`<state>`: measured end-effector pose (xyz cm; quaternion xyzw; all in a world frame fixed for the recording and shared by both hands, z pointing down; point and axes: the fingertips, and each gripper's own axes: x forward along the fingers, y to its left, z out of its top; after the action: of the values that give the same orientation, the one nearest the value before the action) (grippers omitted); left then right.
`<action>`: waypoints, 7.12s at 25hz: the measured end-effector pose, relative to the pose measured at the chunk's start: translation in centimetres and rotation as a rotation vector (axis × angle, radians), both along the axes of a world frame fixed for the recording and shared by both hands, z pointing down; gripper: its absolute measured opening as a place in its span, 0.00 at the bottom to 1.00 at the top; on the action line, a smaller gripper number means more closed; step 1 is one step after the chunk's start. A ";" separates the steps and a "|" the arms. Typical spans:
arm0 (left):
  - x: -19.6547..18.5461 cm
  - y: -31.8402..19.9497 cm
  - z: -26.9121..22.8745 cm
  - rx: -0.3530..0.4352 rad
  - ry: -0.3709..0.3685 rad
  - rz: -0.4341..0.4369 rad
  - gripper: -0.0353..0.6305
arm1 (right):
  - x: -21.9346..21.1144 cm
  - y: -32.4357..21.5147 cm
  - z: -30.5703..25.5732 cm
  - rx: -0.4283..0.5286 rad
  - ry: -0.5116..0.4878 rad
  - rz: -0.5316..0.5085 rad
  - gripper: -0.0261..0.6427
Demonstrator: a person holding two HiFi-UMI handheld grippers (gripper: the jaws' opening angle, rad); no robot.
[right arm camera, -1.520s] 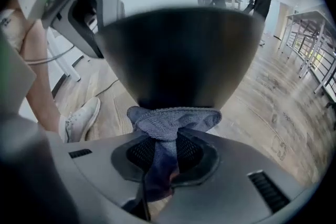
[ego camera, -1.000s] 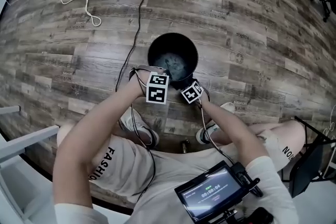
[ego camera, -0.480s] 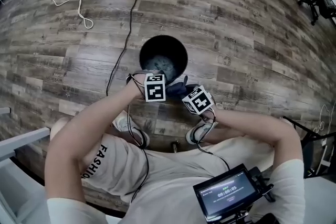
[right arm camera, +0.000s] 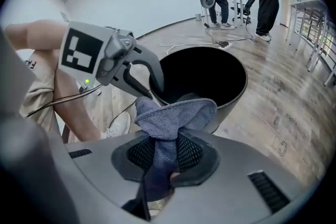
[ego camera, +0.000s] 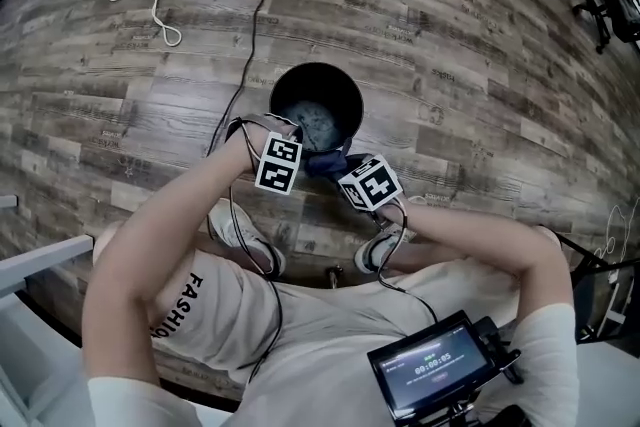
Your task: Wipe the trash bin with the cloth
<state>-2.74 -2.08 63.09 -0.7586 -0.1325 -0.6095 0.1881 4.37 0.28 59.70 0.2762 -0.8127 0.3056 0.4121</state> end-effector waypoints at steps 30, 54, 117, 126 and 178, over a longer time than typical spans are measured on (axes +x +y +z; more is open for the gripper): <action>3.3 0.6 -0.3 -0.149 -0.032 -0.238 0.08 | 3.5 0.3 13.9 -0.058 0.145 -0.018 0.15; 0.6 0.6 0.1 0.020 -0.013 0.043 0.12 | 0.3 -1.8 1.7 -0.058 0.056 -0.050 0.15; 2.1 0.5 0.5 -0.023 -0.046 0.026 0.10 | -1.2 -2.0 9.8 -0.052 0.009 0.051 0.15; 2.7 0.0 0.3 -0.048 -0.041 -0.021 0.09 | -0.3 -2.7 19.5 -0.049 0.130 0.035 0.15; 2.4 0.0 -0.7 -0.125 0.020 -0.017 0.09 | 0.4 -3.3 20.3 -0.077 0.135 0.038 0.15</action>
<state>-0.37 -2.08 62.41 -0.7761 -0.1620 -0.5939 0.1368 4.82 -3.06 79.95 0.2951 -0.7654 0.3252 0.4704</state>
